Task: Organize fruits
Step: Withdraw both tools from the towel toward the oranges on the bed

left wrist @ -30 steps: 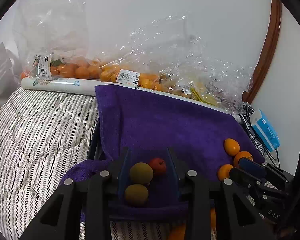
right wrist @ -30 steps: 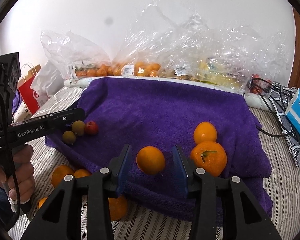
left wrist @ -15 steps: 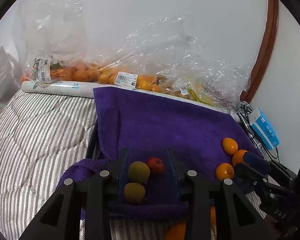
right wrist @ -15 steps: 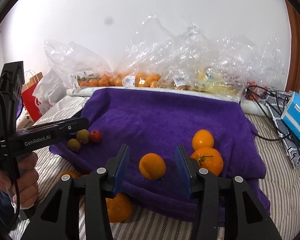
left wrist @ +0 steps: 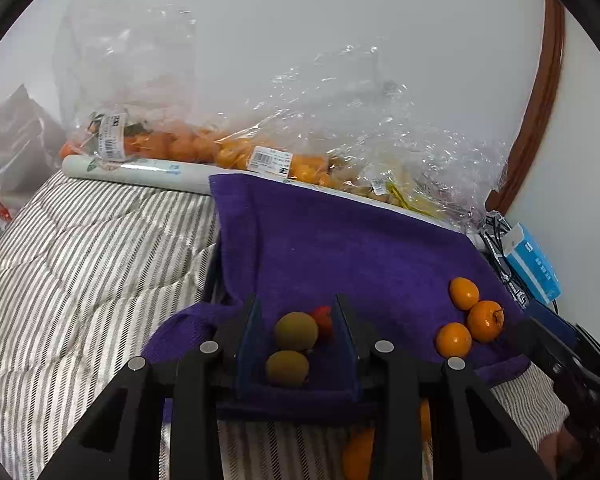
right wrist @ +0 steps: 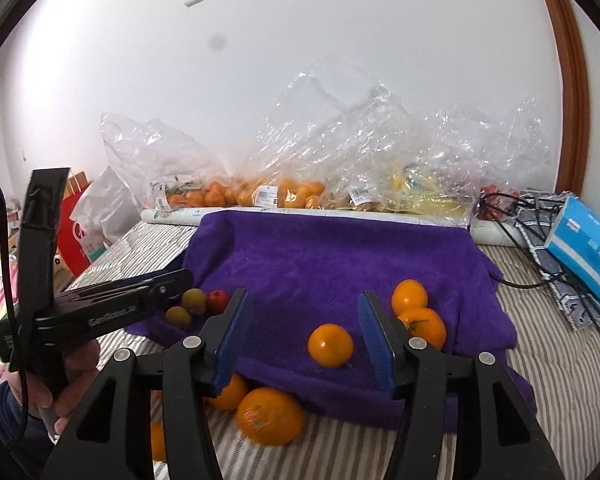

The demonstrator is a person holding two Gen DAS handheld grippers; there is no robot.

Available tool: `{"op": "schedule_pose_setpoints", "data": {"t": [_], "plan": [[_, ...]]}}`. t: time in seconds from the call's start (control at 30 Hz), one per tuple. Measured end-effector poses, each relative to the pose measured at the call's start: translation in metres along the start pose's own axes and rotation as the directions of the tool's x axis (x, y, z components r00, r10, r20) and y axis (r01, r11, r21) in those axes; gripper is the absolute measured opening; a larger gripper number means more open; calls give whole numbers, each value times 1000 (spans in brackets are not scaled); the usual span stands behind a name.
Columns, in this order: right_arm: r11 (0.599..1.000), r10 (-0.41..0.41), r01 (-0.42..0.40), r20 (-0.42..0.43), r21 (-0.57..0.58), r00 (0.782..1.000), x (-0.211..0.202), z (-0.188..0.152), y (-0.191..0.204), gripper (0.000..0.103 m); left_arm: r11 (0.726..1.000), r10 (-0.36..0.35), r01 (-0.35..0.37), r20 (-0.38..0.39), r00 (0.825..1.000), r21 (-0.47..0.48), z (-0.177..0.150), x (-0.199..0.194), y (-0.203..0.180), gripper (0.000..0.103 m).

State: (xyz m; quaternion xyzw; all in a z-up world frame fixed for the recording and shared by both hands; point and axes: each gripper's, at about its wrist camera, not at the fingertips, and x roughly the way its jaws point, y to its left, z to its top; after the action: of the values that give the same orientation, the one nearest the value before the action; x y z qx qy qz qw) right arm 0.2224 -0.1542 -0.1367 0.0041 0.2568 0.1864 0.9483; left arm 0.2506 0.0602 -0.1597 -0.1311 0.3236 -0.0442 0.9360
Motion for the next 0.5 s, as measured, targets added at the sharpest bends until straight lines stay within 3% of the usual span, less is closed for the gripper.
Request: {"op": "schedule_pose_setpoints", "data": {"t": [0.2, 0.5], "plan": [[1000, -22, 22, -5, 7, 1000, -29, -1, 14, 57, 1000, 2, -2, 7, 1000, -13, -8, -16, 12, 34], [999, -38, 38, -74, 7, 997, -37, -24, 37, 57, 999, 39, -39, 29, 999, -7, -25, -47, 32, 34]]}}
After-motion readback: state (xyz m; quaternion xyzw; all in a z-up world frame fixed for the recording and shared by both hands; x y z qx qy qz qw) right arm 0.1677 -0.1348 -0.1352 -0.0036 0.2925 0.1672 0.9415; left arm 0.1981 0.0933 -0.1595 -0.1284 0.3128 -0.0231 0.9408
